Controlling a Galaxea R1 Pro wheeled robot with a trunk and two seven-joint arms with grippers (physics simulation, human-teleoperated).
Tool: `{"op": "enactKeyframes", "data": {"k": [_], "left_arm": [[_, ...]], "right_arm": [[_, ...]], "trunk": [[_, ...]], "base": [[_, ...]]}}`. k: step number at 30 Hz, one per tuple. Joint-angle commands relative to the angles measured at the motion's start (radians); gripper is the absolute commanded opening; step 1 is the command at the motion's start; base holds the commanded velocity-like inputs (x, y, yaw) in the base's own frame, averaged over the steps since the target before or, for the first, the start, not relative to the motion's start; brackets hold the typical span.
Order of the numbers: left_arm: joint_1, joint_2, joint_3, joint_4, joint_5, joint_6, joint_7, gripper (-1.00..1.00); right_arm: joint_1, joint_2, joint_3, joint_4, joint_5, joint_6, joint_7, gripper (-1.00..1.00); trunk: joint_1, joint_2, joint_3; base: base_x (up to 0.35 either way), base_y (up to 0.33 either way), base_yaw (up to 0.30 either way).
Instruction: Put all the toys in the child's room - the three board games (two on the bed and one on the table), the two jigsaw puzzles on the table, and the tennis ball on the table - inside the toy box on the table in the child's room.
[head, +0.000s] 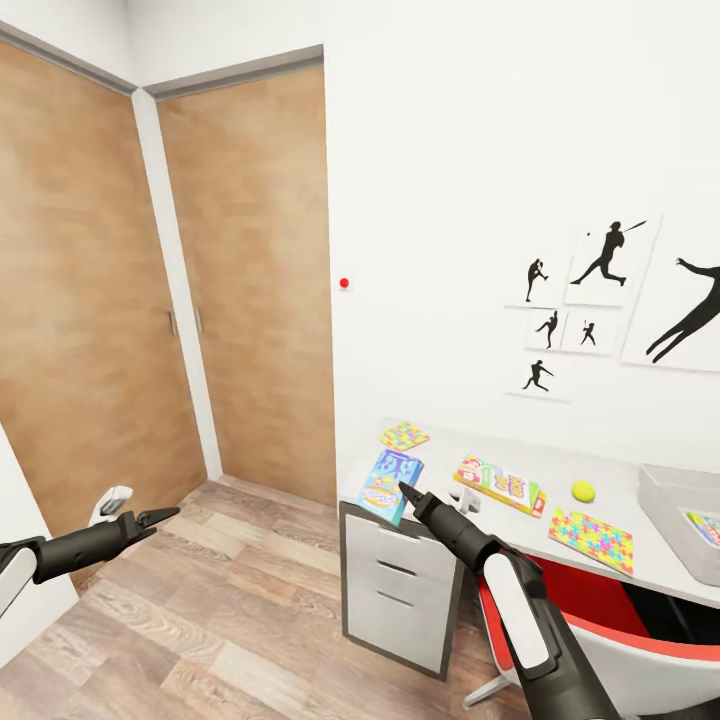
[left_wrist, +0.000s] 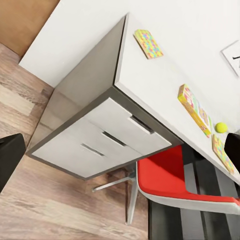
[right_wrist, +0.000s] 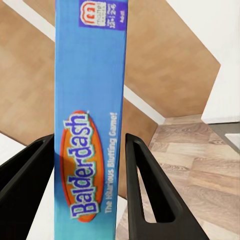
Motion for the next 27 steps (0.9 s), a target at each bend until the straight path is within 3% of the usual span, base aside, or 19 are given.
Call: {"op": "enactKeyframes", "data": {"k": [1,11,18,21,23,27], "left_arm": [[0.0,0.0,0.001,0.0,0.004,0.006,-0.001,1.0],[0.0,0.003,0.002,0.0,0.004,0.008,-0.003,1.0],[0.0,0.004,0.002,0.0,0.004,0.011,-0.031,1.0],[0.0,0.01,0.003,0.0,0.004,0.014,-0.051,1.0],[0.0,0.013,0.011,0.0,0.004,0.018,-0.073,1.0],[0.0,0.023,0.02,0.0,0.003,0.022,-0.115,1.0]], "right_arm": [[0.0,0.001,-0.003,0.0,-0.006,0.007,0.001,-1.0],[0.0,0.001,0.0,-0.038,-0.004,0.027,-0.008,-1.0],[-0.024,0.003,-0.017,-0.122,0.005,0.24,-0.017,-1.0],[-0.139,0.003,-0.027,-0.181,0.003,0.406,-0.062,-1.0],[-0.252,0.004,-0.061,-0.197,-0.003,0.5,-0.154,-1.0],[-0.412,0.002,-0.125,-0.157,-0.01,0.559,-0.308,-1.0]], "trunk": [[0.0,-0.001,0.0],[0.0,-0.001,0.0],[0.0,-0.001,0.0],[0.0,-0.001,0.0],[0.0,-0.001,0.0],[0.0,-0.001,0.0]], "base": [[0.0,0.0,-0.005],[0.0,0.0,-0.001],[0.0,0.0,0.0],[0.0,0.0,0.0],[0.0,0.0,0.0],[0.0,0.0,0.0]]}}
